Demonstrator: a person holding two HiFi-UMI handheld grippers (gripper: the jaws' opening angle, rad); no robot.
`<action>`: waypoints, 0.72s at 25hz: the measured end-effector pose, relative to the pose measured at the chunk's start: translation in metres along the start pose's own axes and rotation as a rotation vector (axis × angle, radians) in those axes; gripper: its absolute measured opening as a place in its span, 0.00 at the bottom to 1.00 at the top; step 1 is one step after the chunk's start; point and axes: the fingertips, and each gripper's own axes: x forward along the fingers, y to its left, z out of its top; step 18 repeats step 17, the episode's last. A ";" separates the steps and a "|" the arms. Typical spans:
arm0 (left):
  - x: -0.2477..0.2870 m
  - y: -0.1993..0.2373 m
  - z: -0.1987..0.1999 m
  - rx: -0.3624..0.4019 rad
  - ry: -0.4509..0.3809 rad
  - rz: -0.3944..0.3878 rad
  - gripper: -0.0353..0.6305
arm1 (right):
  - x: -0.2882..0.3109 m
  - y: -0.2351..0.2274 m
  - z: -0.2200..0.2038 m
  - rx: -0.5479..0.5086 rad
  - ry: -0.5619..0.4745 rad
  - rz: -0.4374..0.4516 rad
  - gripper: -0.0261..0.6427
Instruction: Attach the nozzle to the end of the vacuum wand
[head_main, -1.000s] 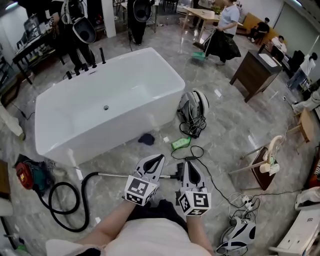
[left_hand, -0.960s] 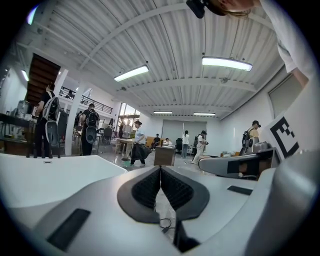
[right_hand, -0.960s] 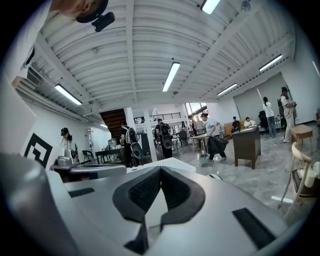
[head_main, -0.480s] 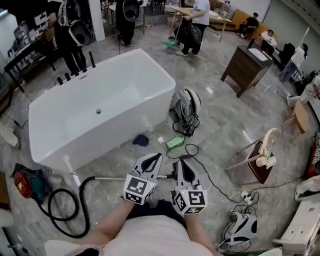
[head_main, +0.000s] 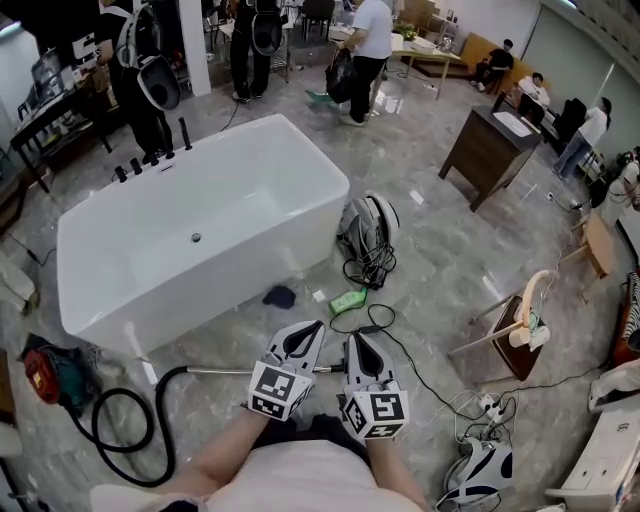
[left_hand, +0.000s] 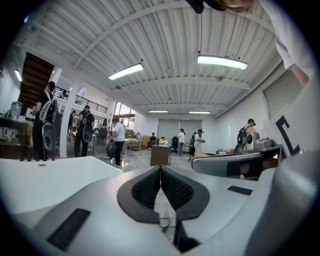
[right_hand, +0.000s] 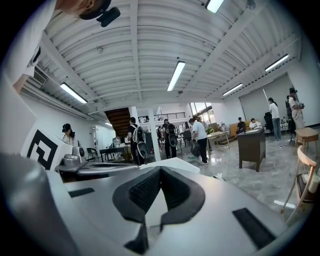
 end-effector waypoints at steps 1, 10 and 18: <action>0.000 0.000 -0.001 0.001 0.002 0.000 0.07 | 0.000 0.000 0.000 0.001 0.000 0.000 0.06; 0.001 0.001 -0.003 0.004 0.011 0.013 0.07 | 0.002 -0.002 0.000 0.000 0.001 0.006 0.06; -0.002 -0.002 -0.006 0.008 0.004 0.024 0.07 | -0.004 -0.006 -0.004 -0.004 -0.006 0.001 0.06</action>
